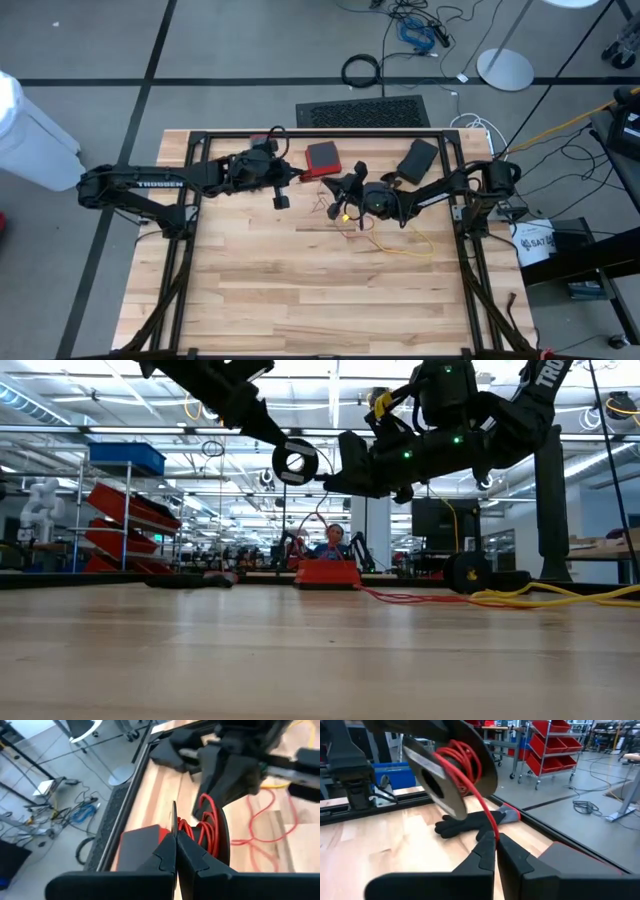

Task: Coil cords
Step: Uncoil the red wire from the spool

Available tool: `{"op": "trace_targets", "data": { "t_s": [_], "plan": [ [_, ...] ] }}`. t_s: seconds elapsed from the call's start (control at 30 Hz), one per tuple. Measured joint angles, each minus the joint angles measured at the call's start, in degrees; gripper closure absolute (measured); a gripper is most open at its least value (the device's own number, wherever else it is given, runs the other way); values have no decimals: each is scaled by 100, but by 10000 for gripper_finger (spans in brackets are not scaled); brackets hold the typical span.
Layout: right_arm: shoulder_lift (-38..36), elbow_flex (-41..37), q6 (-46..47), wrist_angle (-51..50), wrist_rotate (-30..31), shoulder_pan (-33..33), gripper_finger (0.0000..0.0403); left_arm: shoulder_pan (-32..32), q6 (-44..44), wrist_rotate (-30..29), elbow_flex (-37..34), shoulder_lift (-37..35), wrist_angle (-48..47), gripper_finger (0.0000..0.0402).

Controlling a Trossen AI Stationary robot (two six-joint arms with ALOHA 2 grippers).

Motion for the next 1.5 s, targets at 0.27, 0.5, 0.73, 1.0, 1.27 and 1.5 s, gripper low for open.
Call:
{"op": "trace_targets", "data": {
  "t_s": [0.27,0.5,0.73,1.0,1.27,1.5],
  "plan": [
    [-137,0,-515,369,24,346,403,0,134,-365,0,313,61,401],
    [-190,265,-854,-126,-151,657,403,0,136,-431,0,894,1028,401],
    [-190,382,-564,-1032,11,626,403,0,123,-418,-2,1000,2042,401],
    [-190,382,56,-2094,936,282,403,-10,-68,-220,-5,680,1650,401],
    [-319,187,699,-2441,1995,114,403,-79,-9,-225,0,333,926,401],
    [-780,0,544,-2209,2572,364,403,0,36,-512,-4,286,-242,401]
  ]
}}
